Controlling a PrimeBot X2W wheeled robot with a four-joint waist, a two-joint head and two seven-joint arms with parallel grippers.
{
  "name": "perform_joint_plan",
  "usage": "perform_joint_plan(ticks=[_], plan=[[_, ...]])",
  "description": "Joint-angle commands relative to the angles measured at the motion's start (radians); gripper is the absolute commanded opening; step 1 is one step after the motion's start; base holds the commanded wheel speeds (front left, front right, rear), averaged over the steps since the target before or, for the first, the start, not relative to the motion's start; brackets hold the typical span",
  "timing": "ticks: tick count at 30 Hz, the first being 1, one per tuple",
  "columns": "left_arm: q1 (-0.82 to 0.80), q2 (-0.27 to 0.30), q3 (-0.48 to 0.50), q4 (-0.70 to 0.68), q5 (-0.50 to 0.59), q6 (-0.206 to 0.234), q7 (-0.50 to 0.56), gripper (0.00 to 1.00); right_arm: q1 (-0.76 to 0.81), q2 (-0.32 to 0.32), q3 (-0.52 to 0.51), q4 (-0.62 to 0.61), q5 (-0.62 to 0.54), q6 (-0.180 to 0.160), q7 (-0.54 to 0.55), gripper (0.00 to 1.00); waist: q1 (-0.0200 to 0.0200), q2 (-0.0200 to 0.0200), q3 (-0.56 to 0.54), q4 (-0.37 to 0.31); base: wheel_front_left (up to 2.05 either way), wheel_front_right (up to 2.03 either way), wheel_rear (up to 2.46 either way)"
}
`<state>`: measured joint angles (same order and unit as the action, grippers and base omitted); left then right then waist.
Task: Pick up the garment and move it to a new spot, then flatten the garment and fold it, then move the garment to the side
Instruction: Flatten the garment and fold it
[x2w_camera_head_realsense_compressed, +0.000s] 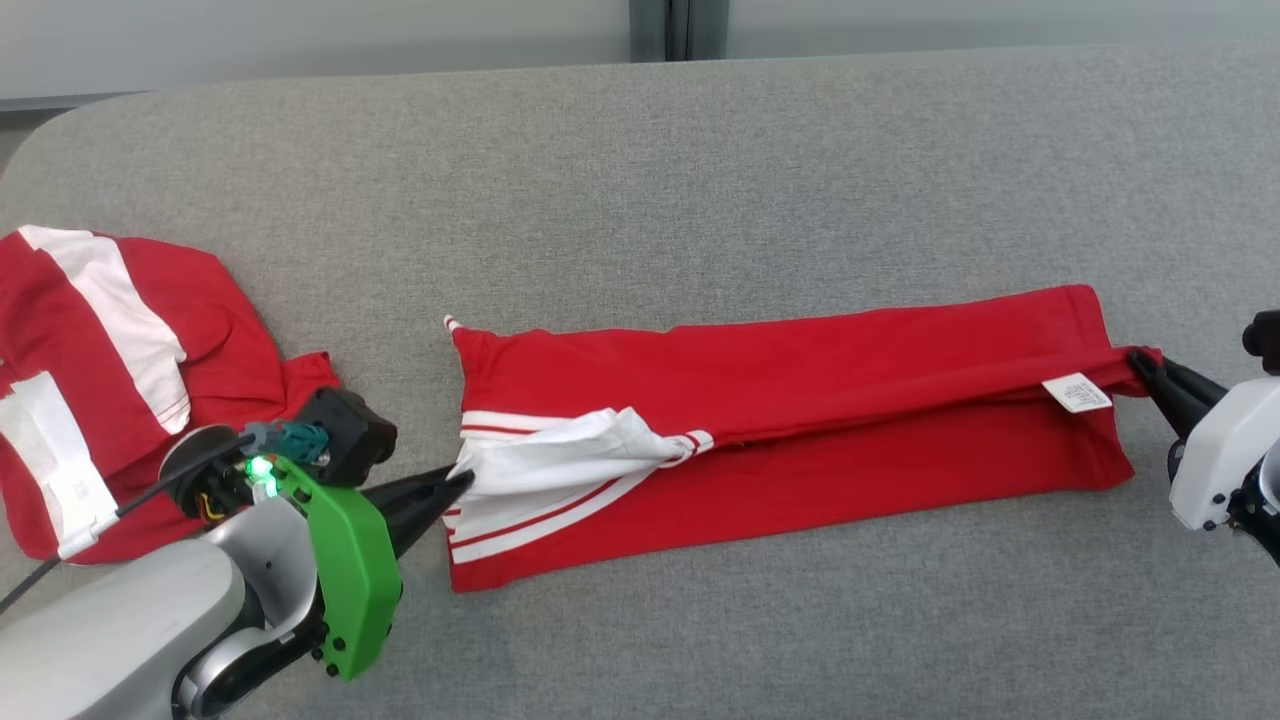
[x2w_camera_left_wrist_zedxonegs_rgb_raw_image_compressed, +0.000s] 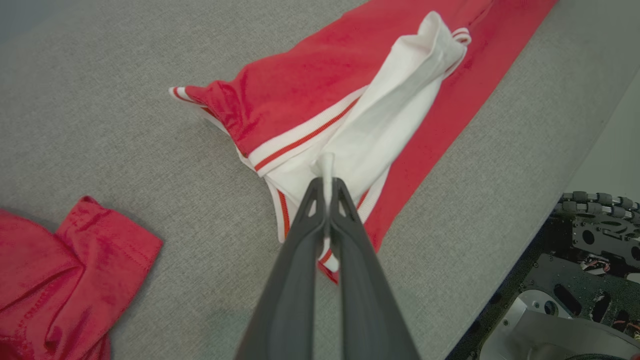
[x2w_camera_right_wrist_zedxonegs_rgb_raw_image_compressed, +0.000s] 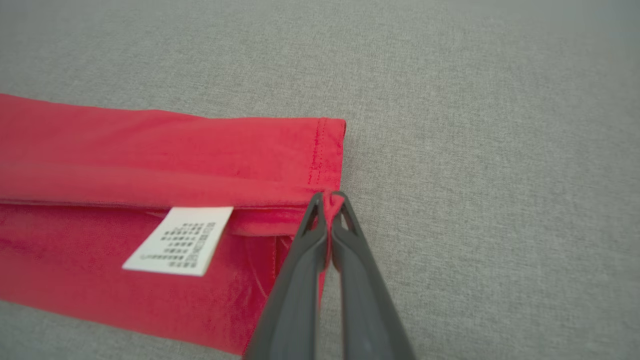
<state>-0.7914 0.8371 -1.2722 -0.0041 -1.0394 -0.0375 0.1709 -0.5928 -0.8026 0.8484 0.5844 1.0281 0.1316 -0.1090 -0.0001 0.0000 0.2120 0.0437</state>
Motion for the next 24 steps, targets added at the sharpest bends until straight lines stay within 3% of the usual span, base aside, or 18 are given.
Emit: perform_joint_plan(ticks=[1, 6, 14, 15, 16, 17, 19, 24], plan=[[0.023, 0.014, 0.000, -0.010, -0.001, 0.006, 0.013, 0.00, 0.021, -0.008, 0.010, -0.007, 0.018, -0.002, 0.013, 0.00, 0.0001, 0.0000, -0.003, -0.003, 0.00, 0.00, 0.00], [0.047, 0.017, -0.003, -0.028, 0.011, 0.017, 0.029, 0.00, 0.025, -0.029, 0.036, -0.038, 0.064, -0.002, 0.052, 0.00, 0.0001, 0.0000, -0.006, -0.010, 0.00, 0.00, 0.00], [0.075, -0.024, -0.005, -0.004, 0.033, 0.026, 0.065, 0.00, 0.034, -0.057, 0.075, -0.066, 0.131, -0.002, 0.119, 0.00, 0.0001, 0.0000, -0.014, -0.019, 0.00, 0.00, 0.00], [0.077, -0.029, -0.005, 0.000, 0.037, 0.028, 0.066, 0.17, 0.034, -0.059, 0.077, -0.067, 0.142, -0.002, 0.127, 0.12, 0.0001, 0.0000, -0.015, -0.020, 0.00, 0.00, 0.00], [0.080, -0.031, -0.005, 0.004, 0.040, 0.030, 0.070, 0.32, 0.035, -0.059, 0.076, -0.064, 0.151, -0.002, 0.132, 1.00, 0.0001, 0.0000, -0.016, -0.021, 0.00, 0.00, 0.00], [0.085, -0.033, -0.005, 0.009, 0.042, 0.026, 0.075, 0.47, 0.034, -0.060, 0.078, -0.062, 0.156, -0.002, 0.135, 1.00, 0.0001, 0.0000, -0.017, -0.022, 0.00, 0.00, 0.00], [0.090, -0.038, -0.006, 0.017, 0.048, 0.025, 0.078, 1.00, 0.034, -0.060, 0.081, -0.066, 0.173, -0.002, 0.144, 1.00, 0.0001, 0.0000, -0.019, -0.023, 0.00, 0.00, 0.00], [0.105, -0.049, -0.003, 0.036, 0.050, 0.041, 0.058, 1.00, 0.043, -0.085, 0.099, -0.080, 0.207, -0.002, 0.201, 1.00, 0.0001, 0.0000, -0.031, -0.030, 0.00, 0.00, 0.00]])
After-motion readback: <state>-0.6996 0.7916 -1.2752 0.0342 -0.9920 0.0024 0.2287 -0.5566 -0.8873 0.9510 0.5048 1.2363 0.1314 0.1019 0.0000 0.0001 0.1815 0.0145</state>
